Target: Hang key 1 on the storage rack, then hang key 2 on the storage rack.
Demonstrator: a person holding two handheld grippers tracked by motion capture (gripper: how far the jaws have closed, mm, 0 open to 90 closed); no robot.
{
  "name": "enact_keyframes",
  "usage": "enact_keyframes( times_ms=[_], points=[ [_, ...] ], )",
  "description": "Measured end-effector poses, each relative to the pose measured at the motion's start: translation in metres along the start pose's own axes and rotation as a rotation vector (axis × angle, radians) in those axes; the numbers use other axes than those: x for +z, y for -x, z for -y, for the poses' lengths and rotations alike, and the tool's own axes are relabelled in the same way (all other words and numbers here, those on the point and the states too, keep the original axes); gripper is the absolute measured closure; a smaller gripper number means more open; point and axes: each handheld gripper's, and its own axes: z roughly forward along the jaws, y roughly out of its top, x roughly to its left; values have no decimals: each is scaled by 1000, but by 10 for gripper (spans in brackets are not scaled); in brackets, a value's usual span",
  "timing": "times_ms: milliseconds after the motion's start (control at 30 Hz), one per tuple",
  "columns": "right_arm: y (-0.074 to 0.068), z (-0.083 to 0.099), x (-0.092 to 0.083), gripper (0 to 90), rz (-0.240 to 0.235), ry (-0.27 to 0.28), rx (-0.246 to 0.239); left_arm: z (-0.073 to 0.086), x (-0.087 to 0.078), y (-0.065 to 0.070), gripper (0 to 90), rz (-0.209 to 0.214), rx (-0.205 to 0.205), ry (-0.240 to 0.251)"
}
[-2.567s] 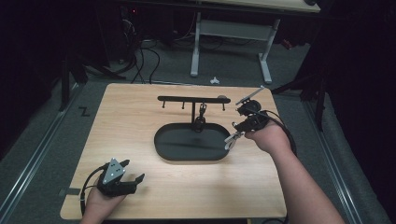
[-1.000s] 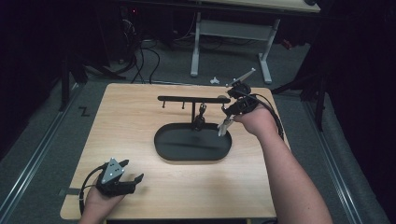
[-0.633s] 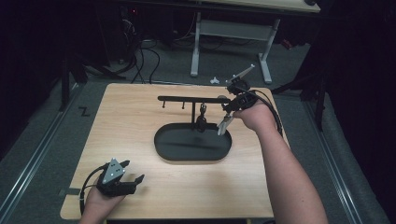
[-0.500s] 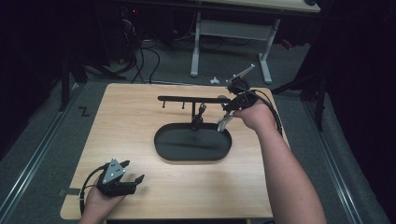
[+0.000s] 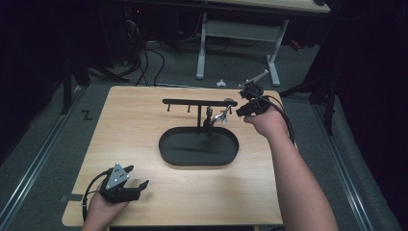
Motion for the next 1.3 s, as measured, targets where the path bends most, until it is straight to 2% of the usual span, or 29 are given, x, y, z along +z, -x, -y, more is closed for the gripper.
enact_keyframes(
  times_ms=[333, 733, 800, 900, 933, 1067, 1300],
  points=[
    [12, 29, 11, 667, 6, 15, 38, 1, 1, 2, 219, 2, -8, 0],
    [17, 73, 33, 548, -2, 40, 86, -2, 4, 3, 220, 20, -11, 4],
    [16, 77, 35, 528, 15, 37, 72, -3, 6, 3, 220, 19, -15, -1],
    [16, 85, 36, 517, 4, 68, 82, -3, 6, 3, 219, 20, -22, 0],
    [16, 87, 37, 508, 10, 63, 70, -3, 6, 3, 219, 20, -20, -1],
    [13, 99, 39, 499, 9, 107, 45, -4, 6, 5, 217, 25, -20, -4],
    [12, 132, 50, 454, 38, 205, 23, -5, 6, 5, 215, 38, -63, 7]
  ],
)
